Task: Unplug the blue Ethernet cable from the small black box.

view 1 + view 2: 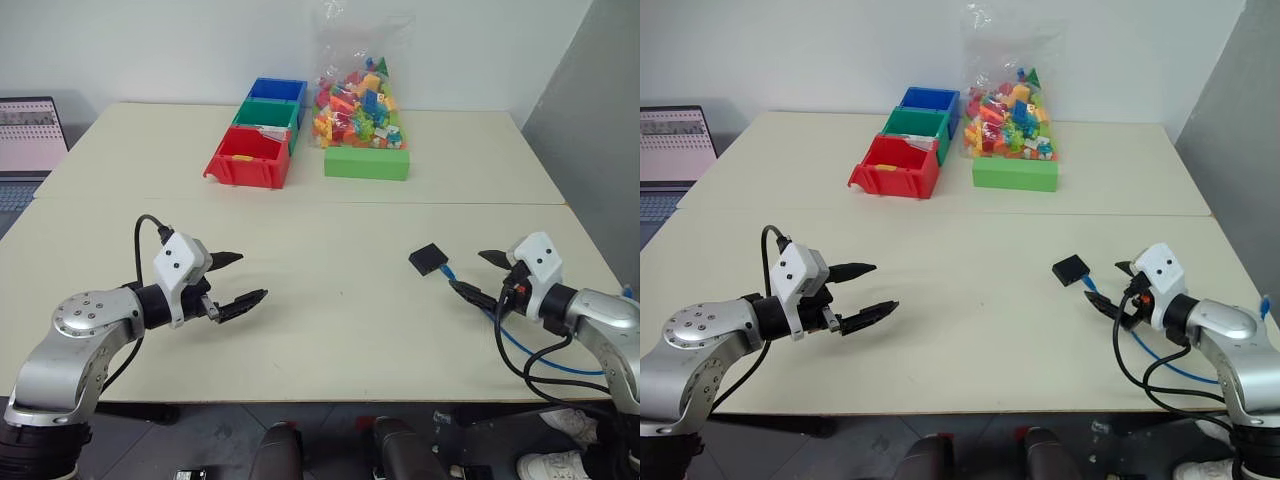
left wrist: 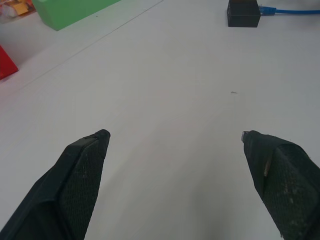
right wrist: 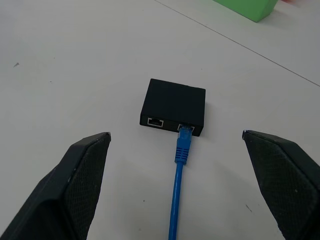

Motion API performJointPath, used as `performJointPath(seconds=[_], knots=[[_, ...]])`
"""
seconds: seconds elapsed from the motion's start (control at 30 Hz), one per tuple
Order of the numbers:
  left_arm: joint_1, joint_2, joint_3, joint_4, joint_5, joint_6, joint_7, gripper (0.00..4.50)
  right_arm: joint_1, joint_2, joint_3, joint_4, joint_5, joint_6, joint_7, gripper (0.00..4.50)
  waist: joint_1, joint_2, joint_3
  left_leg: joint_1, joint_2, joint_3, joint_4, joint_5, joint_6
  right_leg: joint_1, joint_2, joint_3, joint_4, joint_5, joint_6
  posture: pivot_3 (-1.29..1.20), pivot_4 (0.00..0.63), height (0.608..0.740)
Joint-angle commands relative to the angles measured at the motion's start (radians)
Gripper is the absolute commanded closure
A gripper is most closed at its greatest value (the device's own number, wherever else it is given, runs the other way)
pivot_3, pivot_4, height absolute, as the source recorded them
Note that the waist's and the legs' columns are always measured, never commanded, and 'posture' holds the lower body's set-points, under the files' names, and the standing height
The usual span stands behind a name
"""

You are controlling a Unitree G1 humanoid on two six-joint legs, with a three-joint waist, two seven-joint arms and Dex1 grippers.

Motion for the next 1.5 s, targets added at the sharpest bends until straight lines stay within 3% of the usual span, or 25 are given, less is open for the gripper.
performJointPath(seconds=[0.03, 0.53, 0.87, 1.1, 1.2, 1.3, 1.5], knots=[[0.004, 0.007, 0.036, -0.039, -0.030, -0.017, -0.022, 0.00, -0.002, -0.014, -0.038, -0.007, 0.013, -0.028, 0.007, 0.02, 0.000, 0.000, 0.000, 0.000, 0.000, 0.000, 0.000, 0.000, 0.000, 0.000, 0.000, 0.000, 0.000, 0.000, 0.000, 0.00, 0.150, 0.740], [-0.009, 0.009, 0.005, -0.046, -0.020, -0.005, -0.027, 0.00, -0.001, -0.008, -0.014, 0.002, -0.016, -0.029, -0.026, 0.02, 0.000, 0.000, 0.000, 0.000, 0.000, 0.000, 0.000, 0.000, 0.000, 0.000, 0.000, 0.000, 0.000, 0.000, 0.000, 0.00, 0.150, 0.740], [-0.056, -0.025, -0.057, -0.141, -0.110, 0.010, -0.092, 0.00, 0.002, 0.113, 0.079, 0.096, -0.110, -0.044, -0.170, 0.02, 0.000, 0.000, 0.000, 0.000, 0.000, 0.000, 0.000, 0.000, 0.000, 0.000, 0.000, 0.000, 0.000, 0.000, 0.000, 0.00, 0.150, 0.740], [-0.089, -0.019, -0.120, -0.144, -0.098, -0.001, -0.140, 0.00, -0.062, 0.202, 0.124, 0.231, -0.165, -0.091, -0.239, 0.02, -0.010, 0.000, 0.000, 0.001, 0.000, 0.001, 0.001, 0.000, 0.000, 0.000, 0.001, 0.000, 0.001, 0.000, 0.000, 0.00, 0.150, 0.740], [-0.091, -0.022, -0.132, -0.134, -0.090, -0.012, -0.150, 0.00, -0.081, 0.215, 0.138, 0.245, -0.167, -0.089, -0.235, 0.46, -0.013, 0.000, 0.000, 0.001, 0.000, 0.000, 0.001, 0.000, 0.000, 0.001, 0.001, 0.000, 0.001, 0.000, 0.000, 0.00, 0.150, 0.740], [-0.086, -0.030, -0.140, -0.124, -0.080, -0.028, -0.153, 0.00, -0.098, 0.229, 0.150, 0.250, -0.167, -0.081, -0.235, 1.34, -0.014, 0.000, 0.000, 0.001, 0.000, 0.000, 0.001, 0.000, 0.000, 0.001, 0.001, 0.000, 0.001, 0.000, 0.000, 0.00, 0.150, 0.740], [-0.069, -0.042, -0.152, -0.109, -0.065, -0.057, -0.155, 0.00, -0.132, 0.244, 0.155, 0.274, -0.175, -0.062, -0.247, 2.67, -0.016, 0.000, 0.000, 0.001, 0.000, 0.001, 0.001, 0.000, 0.000, 0.001, 0.001, 0.000, 0.001, 0.000, 0.000, 0.00, 0.150, 0.740]])
